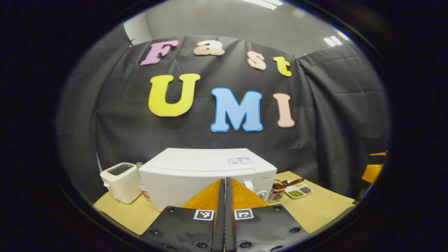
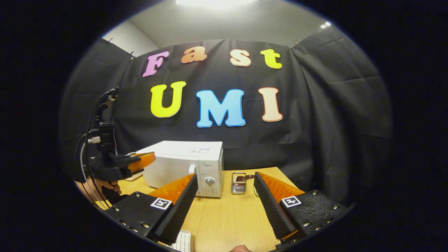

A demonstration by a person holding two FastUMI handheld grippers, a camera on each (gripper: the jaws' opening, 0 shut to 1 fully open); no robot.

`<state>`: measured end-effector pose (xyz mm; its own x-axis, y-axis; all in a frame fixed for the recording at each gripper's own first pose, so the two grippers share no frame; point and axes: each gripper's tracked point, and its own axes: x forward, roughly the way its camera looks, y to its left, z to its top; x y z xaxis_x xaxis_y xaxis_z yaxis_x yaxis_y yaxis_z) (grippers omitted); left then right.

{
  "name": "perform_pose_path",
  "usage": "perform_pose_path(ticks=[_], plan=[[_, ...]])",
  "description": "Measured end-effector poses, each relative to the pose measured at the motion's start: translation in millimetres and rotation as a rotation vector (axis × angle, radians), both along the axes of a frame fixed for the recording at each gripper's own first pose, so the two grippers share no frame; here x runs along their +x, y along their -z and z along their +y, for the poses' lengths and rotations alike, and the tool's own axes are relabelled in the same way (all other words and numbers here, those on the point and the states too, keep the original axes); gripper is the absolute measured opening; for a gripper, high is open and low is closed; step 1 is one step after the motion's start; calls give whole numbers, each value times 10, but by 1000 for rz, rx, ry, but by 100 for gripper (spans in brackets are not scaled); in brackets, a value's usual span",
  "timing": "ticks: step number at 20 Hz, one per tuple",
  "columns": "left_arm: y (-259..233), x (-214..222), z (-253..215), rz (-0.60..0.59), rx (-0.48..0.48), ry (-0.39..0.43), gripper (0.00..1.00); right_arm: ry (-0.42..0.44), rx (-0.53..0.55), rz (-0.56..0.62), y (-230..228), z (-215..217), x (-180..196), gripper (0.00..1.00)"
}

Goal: Open the microwave oven with the left hand, put the food in, and close the microwave oven.

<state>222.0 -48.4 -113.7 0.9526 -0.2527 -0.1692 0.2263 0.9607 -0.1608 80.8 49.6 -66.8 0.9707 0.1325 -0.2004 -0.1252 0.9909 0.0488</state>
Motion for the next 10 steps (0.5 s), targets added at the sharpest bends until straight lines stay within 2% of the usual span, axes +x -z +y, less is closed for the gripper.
perform_pose_path(ticks=[5, 10], plan=[[-220, -563, 160, -13, 8, -87, 7, -55, 12, -38, -139, -126, -179, 98], [-463, -1076, 249, -40, 11, -100, 7, -49, 24, -62, -249, -232, -328, 98]])
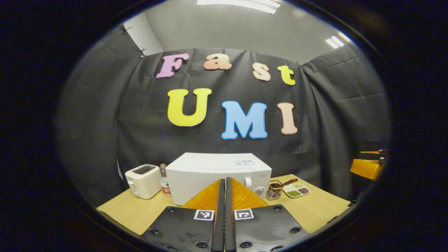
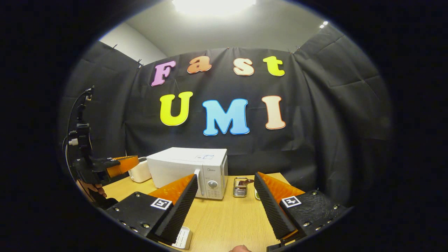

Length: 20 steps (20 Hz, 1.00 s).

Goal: Open the microwave oven with the left hand, put the food in, and close the microwave oven.

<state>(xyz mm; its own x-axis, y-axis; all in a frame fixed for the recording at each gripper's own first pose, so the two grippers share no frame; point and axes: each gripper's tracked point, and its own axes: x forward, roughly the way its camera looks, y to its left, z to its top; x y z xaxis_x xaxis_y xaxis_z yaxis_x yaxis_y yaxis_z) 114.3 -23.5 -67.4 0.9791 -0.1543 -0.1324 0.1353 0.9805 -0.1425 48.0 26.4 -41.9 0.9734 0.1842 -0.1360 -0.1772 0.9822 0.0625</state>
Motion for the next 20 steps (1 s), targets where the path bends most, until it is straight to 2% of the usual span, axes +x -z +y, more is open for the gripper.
perform_pose_path(ticks=[7, 8, 9, 10, 13, 17, 18, 19, 20], plan=[[-210, -529, 317, -27, 37, -33, 9, 24, 7, -9, -52, 47, -180, 98], [-205, -580, 361, -19, 44, -36, 22, 31, 1, -13, -67, 51, -198, 98], [-189, -603, 391, -9, 47, -29, 24, 36, -1, -15, -71, 70, -217, 98], [-204, -669, 417, -7, 48, -26, 34, 37, -1, -17, -82, 95, -235, 98], [-273, -731, 510, -22, 52, -27, 53, 41, -10, -25, -124, 172, -280, 98], [-400, -764, 632, -67, 57, -33, 99, 46, -25, -47, -207, 259, -325, 98], [-418, -769, 663, -75, 61, -38, 93, 49, -23, -48, -198, 270, -332, 98], [-432, -780, 699, -81, 62, -43, 98, 52, -22, -48, -204, 285, -334, 98], [-455, -785, 723, -86, 61, -45, 95, 54, -21, -49, -216, 305, -343, 98]])
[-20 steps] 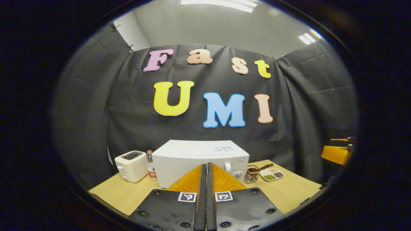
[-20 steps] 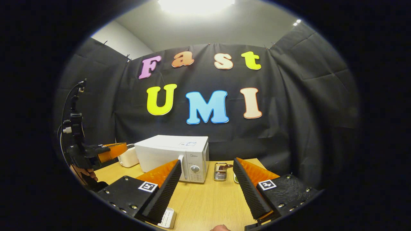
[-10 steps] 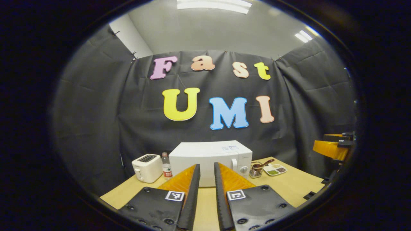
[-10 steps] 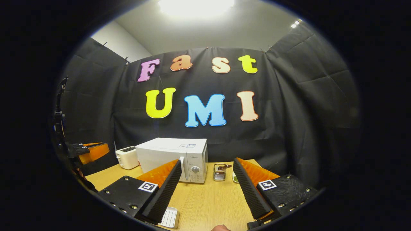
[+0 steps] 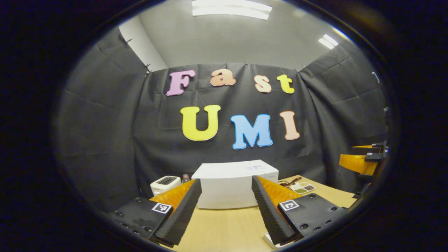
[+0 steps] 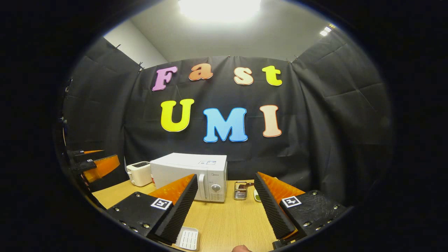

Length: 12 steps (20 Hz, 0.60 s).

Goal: Open the microwave oven with the left hand, put the food in, and close the microwave oven.

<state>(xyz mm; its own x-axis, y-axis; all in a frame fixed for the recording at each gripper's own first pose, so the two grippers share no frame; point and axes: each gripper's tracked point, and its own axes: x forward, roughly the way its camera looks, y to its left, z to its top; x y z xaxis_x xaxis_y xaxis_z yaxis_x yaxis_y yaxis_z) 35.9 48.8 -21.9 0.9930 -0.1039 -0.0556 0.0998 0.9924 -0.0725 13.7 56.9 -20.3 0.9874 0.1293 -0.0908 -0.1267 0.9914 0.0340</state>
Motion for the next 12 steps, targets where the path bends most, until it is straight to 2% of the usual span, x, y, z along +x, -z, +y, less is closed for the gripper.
perform_pose_path(ticks=[3, 4, 5, 6, 7, 8, 9, 12], plan=[[4, 4, 59, -1, -9, -8, 95, 7, -10, -3, -21, 32, -19, 98], [10, -7, 83, 0, -10, -10, 99, 9, -11, -4, -30, 41, -22, 98], [17, -22, 118, -1, -10, -14, 96, 13, -10, -5, -34, 53, -30, 98], [26, -27, 136, 1, -11, -16, 99, 15, -8, -5, -40, 66, -43, 98], [37, -39, 162, 2, -11, -23, 96, 16, -5, -4, -43, 79, -44, 98], [45, -46, 189, 2, -12, -29, 99, 18, -3, -3, -45, 86, -42, 98], [53, -54, 210, 3, -17, -33, 96, 19, -3, -2, -42, 96, -46, 98], [96, -51, 254, 13, -35, -42, 96, 23, -10, -4, -55, 128, -66, 98]])
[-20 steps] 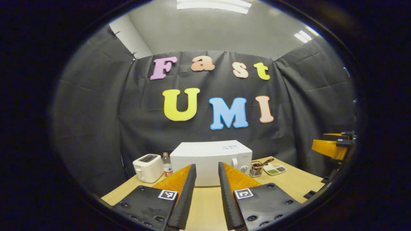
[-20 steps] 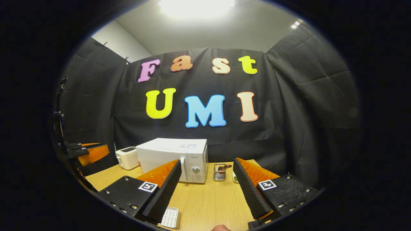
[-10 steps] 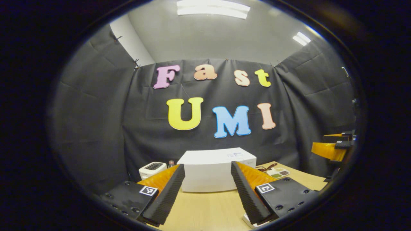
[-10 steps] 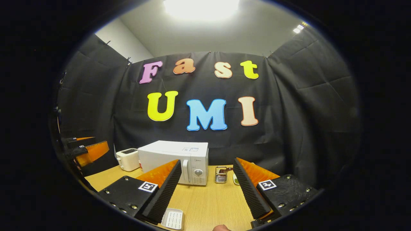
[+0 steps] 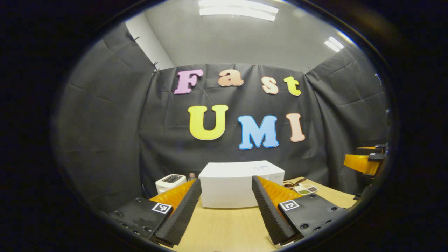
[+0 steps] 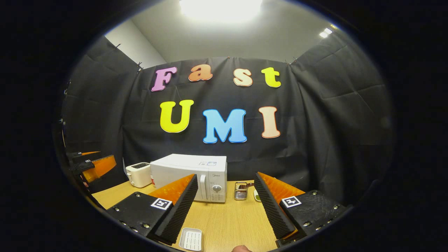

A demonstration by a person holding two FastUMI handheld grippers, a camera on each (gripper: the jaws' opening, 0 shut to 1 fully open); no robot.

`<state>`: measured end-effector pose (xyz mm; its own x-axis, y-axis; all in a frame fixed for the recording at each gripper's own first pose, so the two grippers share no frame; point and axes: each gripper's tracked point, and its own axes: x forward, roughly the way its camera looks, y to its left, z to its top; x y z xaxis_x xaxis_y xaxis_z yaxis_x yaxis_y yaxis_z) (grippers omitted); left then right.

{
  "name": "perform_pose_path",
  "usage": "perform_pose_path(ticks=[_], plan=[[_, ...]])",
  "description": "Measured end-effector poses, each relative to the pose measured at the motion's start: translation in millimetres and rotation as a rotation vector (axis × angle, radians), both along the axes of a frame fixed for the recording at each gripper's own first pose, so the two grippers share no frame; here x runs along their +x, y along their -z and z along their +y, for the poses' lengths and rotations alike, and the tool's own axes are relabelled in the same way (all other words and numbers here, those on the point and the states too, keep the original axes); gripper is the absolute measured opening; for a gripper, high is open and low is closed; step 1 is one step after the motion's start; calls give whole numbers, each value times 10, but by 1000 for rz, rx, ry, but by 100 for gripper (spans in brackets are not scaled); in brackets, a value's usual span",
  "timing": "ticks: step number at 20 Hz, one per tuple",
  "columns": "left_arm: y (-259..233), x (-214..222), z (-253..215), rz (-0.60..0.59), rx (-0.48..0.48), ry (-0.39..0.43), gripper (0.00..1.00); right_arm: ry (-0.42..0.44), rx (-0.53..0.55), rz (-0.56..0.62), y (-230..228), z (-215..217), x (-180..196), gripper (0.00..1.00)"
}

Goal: Open the microwave oven with the left hand, put the food in, and close the microwave oven.

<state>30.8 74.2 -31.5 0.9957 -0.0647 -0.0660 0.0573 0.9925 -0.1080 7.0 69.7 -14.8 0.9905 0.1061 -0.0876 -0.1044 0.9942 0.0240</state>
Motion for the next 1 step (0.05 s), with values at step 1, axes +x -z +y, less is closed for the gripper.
perform_pose_path(ticks=[1], plan=[[20, -2, 5, 3, -4, -2, 99, 2, -3, -1, 0, 2, 2, 98]])
